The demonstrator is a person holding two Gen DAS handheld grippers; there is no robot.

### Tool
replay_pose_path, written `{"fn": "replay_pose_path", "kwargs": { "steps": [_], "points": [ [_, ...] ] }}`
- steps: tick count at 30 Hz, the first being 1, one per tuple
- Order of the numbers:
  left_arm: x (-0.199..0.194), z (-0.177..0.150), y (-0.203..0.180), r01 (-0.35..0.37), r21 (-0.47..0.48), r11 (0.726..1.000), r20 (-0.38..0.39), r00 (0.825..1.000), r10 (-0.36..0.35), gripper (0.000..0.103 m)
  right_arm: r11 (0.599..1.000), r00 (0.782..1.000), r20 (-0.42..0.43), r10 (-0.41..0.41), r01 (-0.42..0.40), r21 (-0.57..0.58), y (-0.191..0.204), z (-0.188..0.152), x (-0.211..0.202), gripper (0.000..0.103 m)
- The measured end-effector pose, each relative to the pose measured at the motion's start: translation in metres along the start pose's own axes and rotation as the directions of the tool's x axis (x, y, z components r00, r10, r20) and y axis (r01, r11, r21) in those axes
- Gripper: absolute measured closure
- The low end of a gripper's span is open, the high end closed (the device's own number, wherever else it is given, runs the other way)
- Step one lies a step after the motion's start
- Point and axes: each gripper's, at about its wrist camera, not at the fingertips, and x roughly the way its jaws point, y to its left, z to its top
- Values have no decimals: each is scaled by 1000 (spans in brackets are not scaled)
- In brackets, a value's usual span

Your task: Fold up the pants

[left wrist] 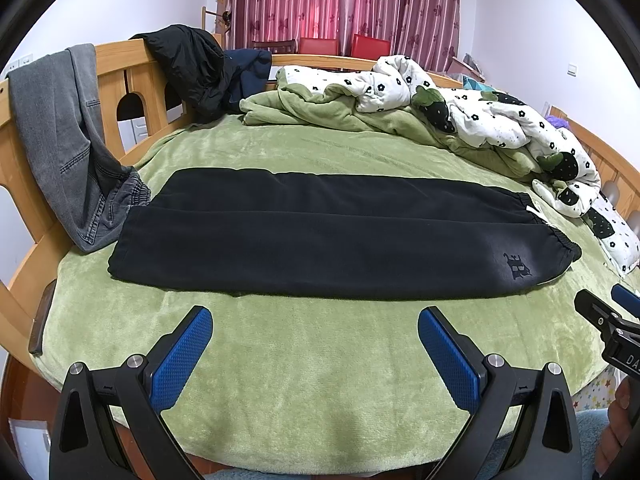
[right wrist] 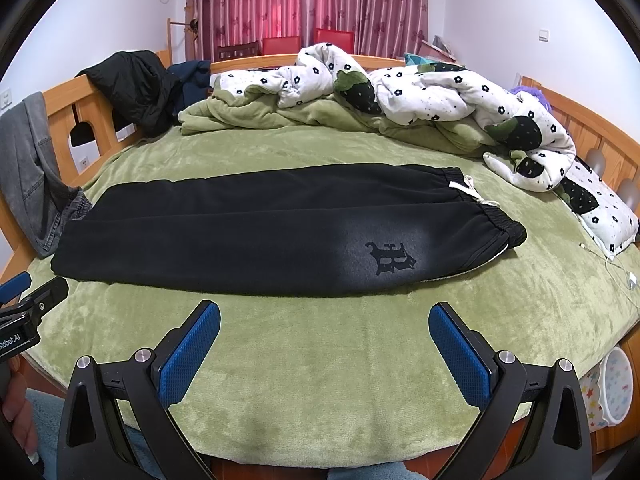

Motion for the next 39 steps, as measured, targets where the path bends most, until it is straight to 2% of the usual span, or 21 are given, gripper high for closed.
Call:
{"fn": "replay_pose_path", "kwargs": {
  "steps": [17, 21, 30, 34, 37, 39],
  "points": [
    [0, 0, 0, 0, 1, 1000, 0, 1000, 0, 0, 1000, 1000, 5, 6, -6, 3, -1, 0, -1, 1],
    [0, 0, -1, 0, 0, 1000, -2, 1000, 0, 0, 1000, 999, 18, 30, -30, 7, 0, 0, -4, 1],
    [-1, -1, -11, -16, 6, 1000, 12, 1000, 16, 0, 999, 996, 78, -48, 49, -11, 3, 4, -9, 1],
    [-4, 11, -7, -2, 19, 1000, 61, 998, 1, 0, 1000, 993, 122, 5, -6, 11, -8, 12, -11, 1],
    [5, 27, 11, 54, -17, 998, 35, 998, -53, 0, 998, 991, 129, 39, -44, 36, -23, 32, -8, 1],
    [12, 38, 29, 70, -27, 997, 30, 997, -69, 0, 994, 988, 126, 94, -100, 36, -38, 47, -2, 1]
  ]
}}
